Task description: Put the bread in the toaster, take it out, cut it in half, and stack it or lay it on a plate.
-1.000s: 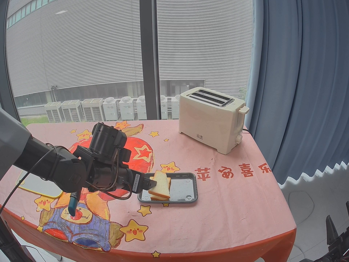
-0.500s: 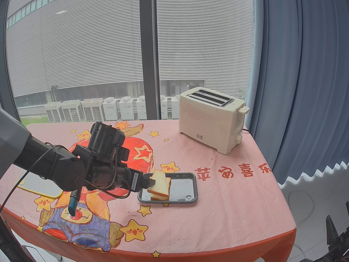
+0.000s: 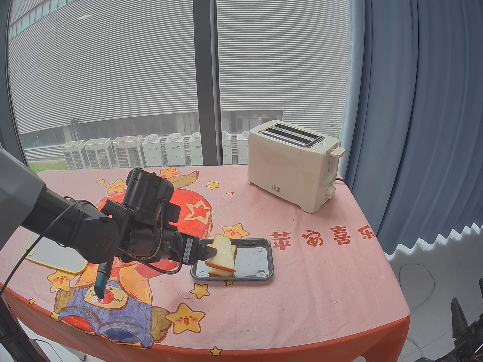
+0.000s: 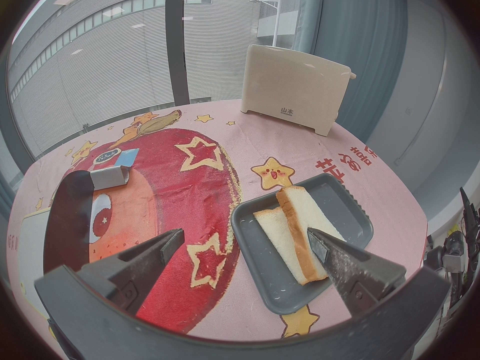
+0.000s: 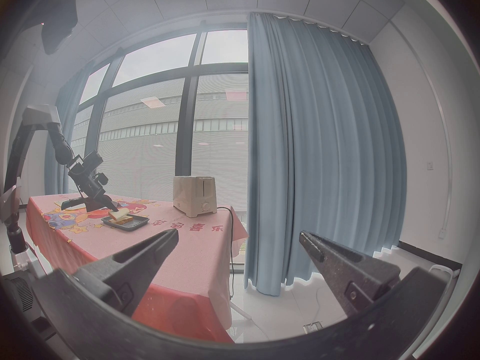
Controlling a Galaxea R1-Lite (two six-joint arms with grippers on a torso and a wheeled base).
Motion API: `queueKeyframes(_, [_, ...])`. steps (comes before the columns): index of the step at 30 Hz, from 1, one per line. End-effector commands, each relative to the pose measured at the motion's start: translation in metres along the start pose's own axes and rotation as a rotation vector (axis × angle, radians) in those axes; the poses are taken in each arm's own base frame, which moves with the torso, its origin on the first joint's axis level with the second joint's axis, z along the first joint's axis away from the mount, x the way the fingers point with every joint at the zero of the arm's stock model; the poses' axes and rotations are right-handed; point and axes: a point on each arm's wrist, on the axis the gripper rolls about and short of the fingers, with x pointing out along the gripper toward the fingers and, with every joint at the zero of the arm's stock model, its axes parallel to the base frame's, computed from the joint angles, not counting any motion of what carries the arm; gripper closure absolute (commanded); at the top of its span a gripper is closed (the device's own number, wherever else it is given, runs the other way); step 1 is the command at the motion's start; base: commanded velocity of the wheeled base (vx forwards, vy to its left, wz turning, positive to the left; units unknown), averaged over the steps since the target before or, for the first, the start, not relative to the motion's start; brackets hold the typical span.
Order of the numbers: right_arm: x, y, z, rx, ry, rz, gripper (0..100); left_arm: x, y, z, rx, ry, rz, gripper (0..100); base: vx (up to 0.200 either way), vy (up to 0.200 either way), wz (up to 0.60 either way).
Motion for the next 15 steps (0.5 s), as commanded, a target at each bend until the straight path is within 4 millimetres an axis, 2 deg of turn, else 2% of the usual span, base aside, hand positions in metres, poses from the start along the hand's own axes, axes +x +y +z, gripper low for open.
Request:
queueKeyframes(1, [0.000, 0.000, -0.005, 0.000, 0.004, 0.001, 0, 0.006, 0.001, -0.002, -0.003, 0.015, 0.003, 0, 0.000, 0.000, 0.00])
queueKeyframes(10, [0.000, 0.000, -0.005, 0.000, 0.004, 0.001, 0, 0.005, 0.011, 0.001, -0.035, 0.022, -0.096, 0, 0.000, 0.000, 0.00])
queueKeyframes(15, [0.000, 0.000, -0.005, 0.000, 0.004, 0.001, 0, 0.006, 0.014, 0.001, -0.037, 0.021, -0.095, 0, 0.000, 0.000, 0.00])
